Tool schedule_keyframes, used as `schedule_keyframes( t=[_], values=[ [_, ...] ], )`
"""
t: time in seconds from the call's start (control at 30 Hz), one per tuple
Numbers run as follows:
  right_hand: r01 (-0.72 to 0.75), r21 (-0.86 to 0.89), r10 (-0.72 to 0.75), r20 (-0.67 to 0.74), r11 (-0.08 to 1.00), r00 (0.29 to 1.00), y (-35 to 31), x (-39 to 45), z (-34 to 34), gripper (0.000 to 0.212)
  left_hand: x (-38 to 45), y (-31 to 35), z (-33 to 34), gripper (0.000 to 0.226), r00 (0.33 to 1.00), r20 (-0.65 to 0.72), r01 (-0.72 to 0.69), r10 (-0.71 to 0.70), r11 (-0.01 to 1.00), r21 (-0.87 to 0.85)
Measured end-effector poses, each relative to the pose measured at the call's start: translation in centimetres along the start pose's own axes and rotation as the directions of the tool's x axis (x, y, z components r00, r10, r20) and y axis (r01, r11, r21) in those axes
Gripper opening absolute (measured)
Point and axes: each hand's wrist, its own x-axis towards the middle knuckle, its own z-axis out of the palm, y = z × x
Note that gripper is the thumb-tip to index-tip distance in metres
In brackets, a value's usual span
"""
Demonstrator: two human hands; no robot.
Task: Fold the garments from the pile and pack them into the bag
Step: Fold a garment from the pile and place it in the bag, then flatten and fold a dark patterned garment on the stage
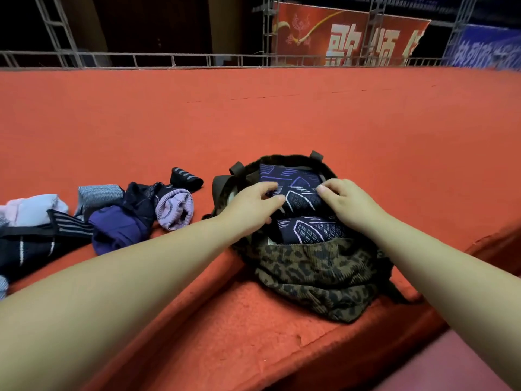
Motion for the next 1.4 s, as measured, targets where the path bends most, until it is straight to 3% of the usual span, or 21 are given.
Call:
schedule_keyframes(
  t=[0.13,0.27,0.43,0.57,0.73,0.83,0.93,1.1,1.27,1.33,1.4],
  values=[
    [0.049,-0.154,-0.030,0.120,0.987,0.992,1.3,0.0,0.5,0.034,-0.3,-1.3,0.0,0.043,0.996,0.080,-0.048,0.030,0.971,0.232],
    [0.012,-0.149,0.012,0.160,0.989,0.987,0.6,0.1,-0.3,0.052,-0.2,-1.3,0.3,0.048,0.995,0.087,-0.074,0.045,0.926,0.369],
    [0.119,-0.152,-0.118,0.017,0.981,0.993,-1.8,-0.5,-1.3,0.053,-0.5,-0.4,-0.7,0.050,0.993,0.032,-0.114,0.109,0.941,0.320],
    [0.194,-0.152,-0.201,-0.038,0.969,0.979,-4.6,-1.1,-0.5,0.036,-2.0,-0.1,-2.8,0.043,0.990,0.018,-0.141,0.141,0.957,0.252],
    [0.301,-0.147,-0.305,-0.002,0.942,0.953,-9.7,-1.2,3.0,0.036,-5.2,-3.0,-7.2,0.036,1.000,-0.024,0.005,0.001,0.970,0.244],
    [0.340,-0.134,-0.333,0.068,0.931,0.940,-12.5,-1.0,6.4,0.035,-7.5,-6.1,-10.7,0.019,0.992,-0.065,0.121,-0.110,0.971,0.205],
    [0.352,-0.049,-0.345,0.114,0.935,0.932,-15.2,-1.0,10.3,0.036,-9.8,-8.9,-14.3,0.013,0.980,-0.123,0.173,-0.153,0.970,0.168],
    [0.266,0.184,-0.307,0.253,0.946,0.918,-19.5,-0.9,16.3,0.020,-12.6,-12.8,-18.7,0.016,0.956,-0.184,0.234,-0.230,0.972,-0.002],
    [0.080,0.269,-0.150,0.248,0.960,0.957,-21.6,0.6,20.9,0.021,-13.6,-14.7,-19.8,0.015,0.910,-0.238,0.254,-0.340,0.909,-0.330],
    [-0.034,0.331,-0.057,0.261,0.943,0.964,-22.7,1.1,22.2,0.040,-13.7,-14.6,-19.3,0.015,0.906,-0.228,0.219,-0.358,0.855,-0.471],
    [-0.237,0.475,0.085,0.318,0.847,0.944,-24.0,1.0,22.8,0.049,-13.7,-14.5,-18.4,0.014,0.906,-0.218,0.191,-0.362,0.812,-0.552]
  ],
)
